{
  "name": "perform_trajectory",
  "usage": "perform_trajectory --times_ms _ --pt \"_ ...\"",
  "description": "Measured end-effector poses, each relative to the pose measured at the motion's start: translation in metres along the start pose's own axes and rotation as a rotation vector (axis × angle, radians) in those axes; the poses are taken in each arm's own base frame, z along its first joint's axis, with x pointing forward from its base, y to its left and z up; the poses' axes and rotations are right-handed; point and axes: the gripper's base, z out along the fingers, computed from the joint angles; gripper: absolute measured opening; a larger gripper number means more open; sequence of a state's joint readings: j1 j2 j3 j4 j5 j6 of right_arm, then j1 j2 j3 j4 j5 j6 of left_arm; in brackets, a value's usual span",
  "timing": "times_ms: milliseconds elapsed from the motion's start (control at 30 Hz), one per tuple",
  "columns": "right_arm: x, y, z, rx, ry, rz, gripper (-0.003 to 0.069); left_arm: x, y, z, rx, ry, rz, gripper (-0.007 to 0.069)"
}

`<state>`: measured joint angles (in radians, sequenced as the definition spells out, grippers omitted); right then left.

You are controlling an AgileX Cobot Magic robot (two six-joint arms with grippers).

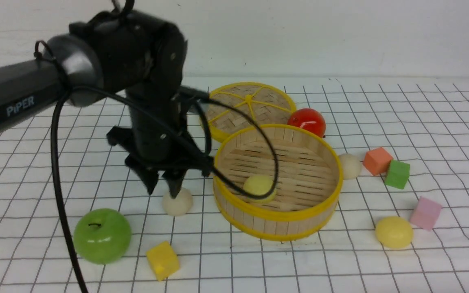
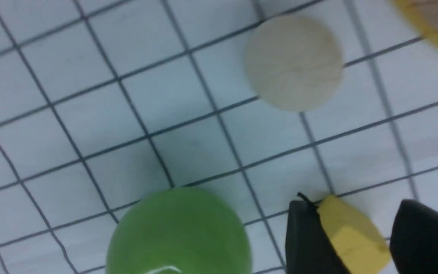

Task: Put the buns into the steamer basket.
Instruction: Use the left arm to grab a steamed stuffed bun

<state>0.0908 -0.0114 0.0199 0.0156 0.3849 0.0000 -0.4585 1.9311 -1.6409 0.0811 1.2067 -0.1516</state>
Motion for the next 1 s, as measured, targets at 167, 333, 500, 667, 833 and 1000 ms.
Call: perform_trajectory --times_ms 167,333,500,667,833,1000 --pt "0.0 0.0 0.0 0.0 0.0 0.0 0.0239 -0.008 0.014 0.012 0.021 -0.112 -0.02 0.0276" --pt "0.0 0.0 0.0 0.0 0.0 0.0 0.0239 -0.014 0.015 0.011 0.028 -0.169 0.007 0.0282" --pt "0.0 0.0 0.0 0.0 0.0 0.0 0.0239 -0.016 0.013 0.019 0.044 -0.163 0.015 0.0316" --pt "0.0 0.0 0.0 0.0 0.0 0.0 0.0239 -0.02 0.012 0.04 0.038 -0.144 0.02 0.0323" --pt "0.0 0.0 0.0 0.0 0.0 0.0 0.0239 -0.023 0.01 0.058 0.038 -0.127 0.021 0.0324" --pt "0.0 0.0 0.0 0.0 0.0 0.0 0.0239 -0.025 0.009 0.074 0.038 -0.113 0.022 0.0324"
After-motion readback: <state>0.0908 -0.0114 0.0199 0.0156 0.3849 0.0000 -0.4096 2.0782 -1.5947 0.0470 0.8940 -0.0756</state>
